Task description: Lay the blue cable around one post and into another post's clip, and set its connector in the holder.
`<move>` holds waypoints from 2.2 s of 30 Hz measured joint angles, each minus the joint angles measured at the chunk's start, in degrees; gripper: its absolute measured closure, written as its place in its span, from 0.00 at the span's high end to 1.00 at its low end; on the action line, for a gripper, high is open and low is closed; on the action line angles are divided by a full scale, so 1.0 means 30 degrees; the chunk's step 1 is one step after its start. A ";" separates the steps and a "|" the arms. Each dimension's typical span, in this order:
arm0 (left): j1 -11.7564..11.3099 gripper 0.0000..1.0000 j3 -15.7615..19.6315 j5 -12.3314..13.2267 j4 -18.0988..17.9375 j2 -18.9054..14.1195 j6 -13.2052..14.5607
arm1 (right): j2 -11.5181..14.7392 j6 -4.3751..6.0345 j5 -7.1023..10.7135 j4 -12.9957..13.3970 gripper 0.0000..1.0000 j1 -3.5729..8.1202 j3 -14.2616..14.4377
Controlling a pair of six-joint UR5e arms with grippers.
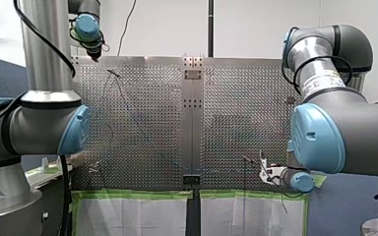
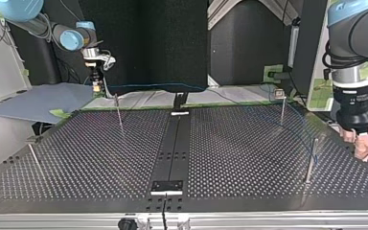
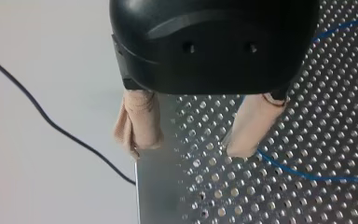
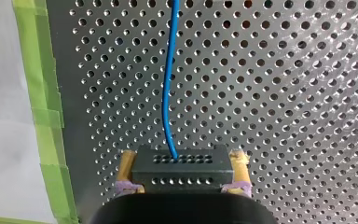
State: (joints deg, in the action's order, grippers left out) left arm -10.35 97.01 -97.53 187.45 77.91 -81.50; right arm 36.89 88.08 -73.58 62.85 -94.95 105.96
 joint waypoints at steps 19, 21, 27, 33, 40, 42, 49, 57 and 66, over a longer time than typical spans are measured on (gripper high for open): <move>-0.0138 1.00 0.0001 -0.0718 0.0009 -0.0240 -0.0043 | 0.0001 0.0000 0.0001 -0.0058 0.00 -0.0005 -0.0002; -0.0143 1.00 0.0001 -0.0730 0.0009 -0.0239 -0.0045 | 0.0001 0.0000 0.0001 -0.0058 0.00 -0.0004 -0.0003; -0.0211 1.00 0.0001 -0.0911 -0.0028 -0.0242 0.0003 | 0.0000 -0.0011 0.0001 -0.0059 0.00 -0.0007 -0.0002; -0.0388 1.00 0.0001 -0.1677 -0.0621 -0.0239 -0.0052 | 0.0000 -0.0027 0.0001 -0.0059 0.00 -0.0022 -0.0001; -0.0576 1.00 0.0001 -0.1653 -0.1442 -0.0239 -0.0346 | 0.0000 -0.0080 -0.0008 -0.0051 0.00 -0.0024 0.0000; -0.0609 1.00 0.0001 -0.1600 -0.1499 -0.0238 -0.0360 | 0.0001 -0.0099 -0.0017 -0.0054 0.00 -0.0024 0.0000; -0.0734 1.00 -0.0002 -0.1549 -0.1623 -0.0421 -0.0388 | 0.0000 -0.0125 -0.0029 -0.0059 0.00 -0.0025 0.0000; -0.0803 1.00 -0.0017 -0.1679 -0.1898 -0.0822 -0.0506 | 0.0001 -0.0143 -0.0029 -0.0069 0.00 -0.0054 0.0001; -0.0845 1.00 -0.0027 -0.1854 -0.2091 -0.1012 -0.0552 | 0.0000 -0.0146 -0.0028 -0.0066 0.00 -0.0087 0.0001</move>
State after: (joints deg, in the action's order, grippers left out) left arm -12.88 96.93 -103.09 181.18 74.87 -83.16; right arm 36.89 87.64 -73.66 62.65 -95.21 105.97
